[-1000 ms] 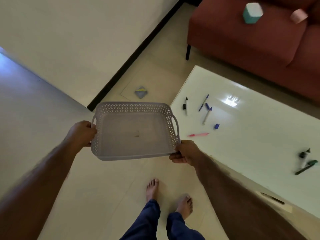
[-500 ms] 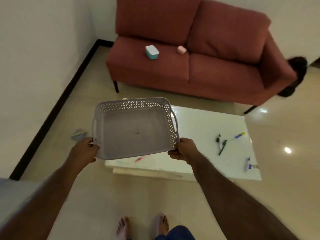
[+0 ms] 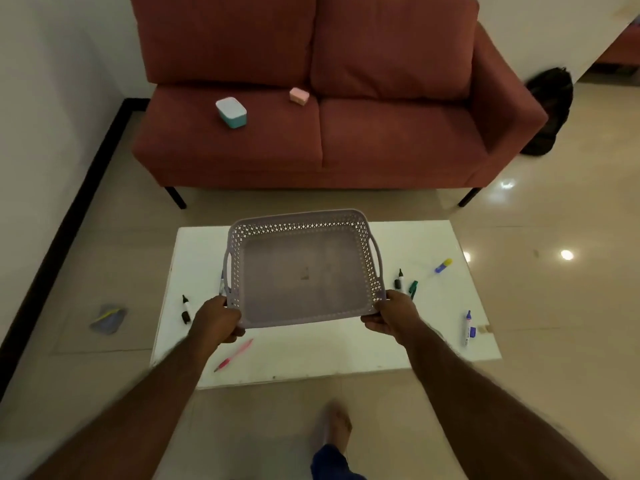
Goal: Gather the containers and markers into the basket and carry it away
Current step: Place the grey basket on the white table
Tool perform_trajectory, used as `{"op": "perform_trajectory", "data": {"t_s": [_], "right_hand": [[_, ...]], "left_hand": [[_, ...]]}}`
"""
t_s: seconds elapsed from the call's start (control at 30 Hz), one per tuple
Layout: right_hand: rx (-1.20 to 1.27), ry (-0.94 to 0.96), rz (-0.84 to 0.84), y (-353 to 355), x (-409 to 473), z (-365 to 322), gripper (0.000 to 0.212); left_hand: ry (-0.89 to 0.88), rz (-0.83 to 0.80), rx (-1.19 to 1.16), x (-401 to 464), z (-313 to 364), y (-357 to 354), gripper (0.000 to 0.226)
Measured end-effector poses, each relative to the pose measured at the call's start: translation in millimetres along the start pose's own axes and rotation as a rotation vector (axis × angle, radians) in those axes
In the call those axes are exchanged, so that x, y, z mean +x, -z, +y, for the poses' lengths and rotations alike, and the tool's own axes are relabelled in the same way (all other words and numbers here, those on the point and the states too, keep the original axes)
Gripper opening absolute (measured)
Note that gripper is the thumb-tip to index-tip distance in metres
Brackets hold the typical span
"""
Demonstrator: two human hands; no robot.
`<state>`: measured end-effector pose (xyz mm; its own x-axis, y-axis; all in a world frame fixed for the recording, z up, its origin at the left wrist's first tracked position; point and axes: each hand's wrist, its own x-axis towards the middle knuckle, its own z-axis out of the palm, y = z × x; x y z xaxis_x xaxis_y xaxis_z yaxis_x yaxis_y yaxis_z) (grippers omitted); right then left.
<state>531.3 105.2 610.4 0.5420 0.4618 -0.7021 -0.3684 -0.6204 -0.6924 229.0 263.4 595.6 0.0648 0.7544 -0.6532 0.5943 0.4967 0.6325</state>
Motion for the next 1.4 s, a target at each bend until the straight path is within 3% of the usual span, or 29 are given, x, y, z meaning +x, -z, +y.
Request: {"op": "perform_trajectory", "data": {"t_s": [0.4,0.63,0.87,1.4], "right_hand": [[0.062,-0.067,0.084,24,150,3,0.016],[0.012,-0.092,0.086,6,227,38,0.018],[0.002,-0.102,0.088,-2,258,58,0.015],[0.021,-0.09,0.151,-7,287,85,0.018]], "left_hand": [[-0.023,0.073,0.031,112,25,-107,0.011],[-0.064,0.074,0.13,178,-1,-137,0.017],[-0.073,0.075,0.185,209,-13,-154,0.015],[-0.04,0.072,0.211,232,-37,-177,0.033]]}}
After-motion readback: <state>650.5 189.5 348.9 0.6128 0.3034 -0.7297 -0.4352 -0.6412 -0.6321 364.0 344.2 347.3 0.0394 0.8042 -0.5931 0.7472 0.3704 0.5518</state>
